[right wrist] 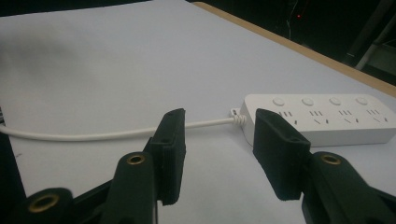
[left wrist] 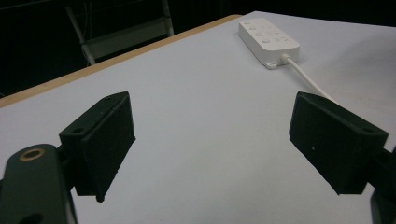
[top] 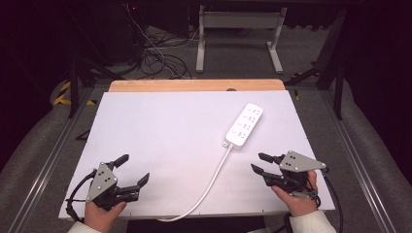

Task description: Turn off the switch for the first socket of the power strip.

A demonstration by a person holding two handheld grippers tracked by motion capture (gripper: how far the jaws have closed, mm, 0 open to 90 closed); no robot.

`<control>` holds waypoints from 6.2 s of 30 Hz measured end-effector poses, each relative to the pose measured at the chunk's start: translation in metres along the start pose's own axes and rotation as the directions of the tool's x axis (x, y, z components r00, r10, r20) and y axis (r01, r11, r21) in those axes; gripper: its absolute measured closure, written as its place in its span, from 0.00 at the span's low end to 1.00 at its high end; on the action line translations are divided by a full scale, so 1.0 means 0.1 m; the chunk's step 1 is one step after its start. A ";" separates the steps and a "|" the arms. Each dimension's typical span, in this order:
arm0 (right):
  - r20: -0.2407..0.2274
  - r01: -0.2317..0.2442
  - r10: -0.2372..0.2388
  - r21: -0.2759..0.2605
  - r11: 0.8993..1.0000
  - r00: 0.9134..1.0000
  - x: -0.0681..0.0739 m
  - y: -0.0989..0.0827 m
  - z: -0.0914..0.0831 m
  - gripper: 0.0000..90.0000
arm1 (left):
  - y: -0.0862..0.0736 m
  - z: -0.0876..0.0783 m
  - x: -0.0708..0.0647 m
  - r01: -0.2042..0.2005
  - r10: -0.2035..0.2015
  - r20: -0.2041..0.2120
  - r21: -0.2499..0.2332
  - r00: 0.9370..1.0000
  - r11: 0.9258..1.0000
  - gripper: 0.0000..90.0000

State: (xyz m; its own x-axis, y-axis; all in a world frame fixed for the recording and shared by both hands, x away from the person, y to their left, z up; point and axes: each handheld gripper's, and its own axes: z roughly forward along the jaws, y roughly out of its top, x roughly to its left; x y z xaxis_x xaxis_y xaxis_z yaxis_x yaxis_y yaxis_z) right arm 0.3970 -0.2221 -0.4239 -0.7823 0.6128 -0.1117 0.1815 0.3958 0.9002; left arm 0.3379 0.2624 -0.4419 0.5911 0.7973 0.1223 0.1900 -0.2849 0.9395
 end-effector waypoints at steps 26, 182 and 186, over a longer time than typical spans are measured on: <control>-0.021 -0.040 0.041 0.031 0.999 0.999 -0.25 0.48 0.18 0.64 | 0.00 0.01 -0.01 -0.007 0.007 -0.001 0.003 1.000 1.000 0.16; 0.080 -0.108 0.079 0.469 0.876 0.994 -0.87 0.50 1.75 1.00 | -0.01 0.03 0.00 -0.001 0.001 -0.001 0.026 1.000 1.000 0.17; 0.084 -0.111 0.081 0.468 0.877 0.993 -0.87 0.49 1.75 1.00 | -0.01 0.04 0.00 0.000 0.000 0.000 0.027 1.000 1.000 0.17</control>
State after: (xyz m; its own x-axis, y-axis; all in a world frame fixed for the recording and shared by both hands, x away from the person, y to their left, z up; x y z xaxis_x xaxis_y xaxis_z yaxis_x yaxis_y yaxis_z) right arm 0.5782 -0.1362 -0.4435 -0.7120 0.6983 -0.0738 0.5250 0.5992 0.6045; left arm 0.3404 0.2608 -0.4445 0.5910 0.7973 0.1225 0.2110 -0.2994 0.9305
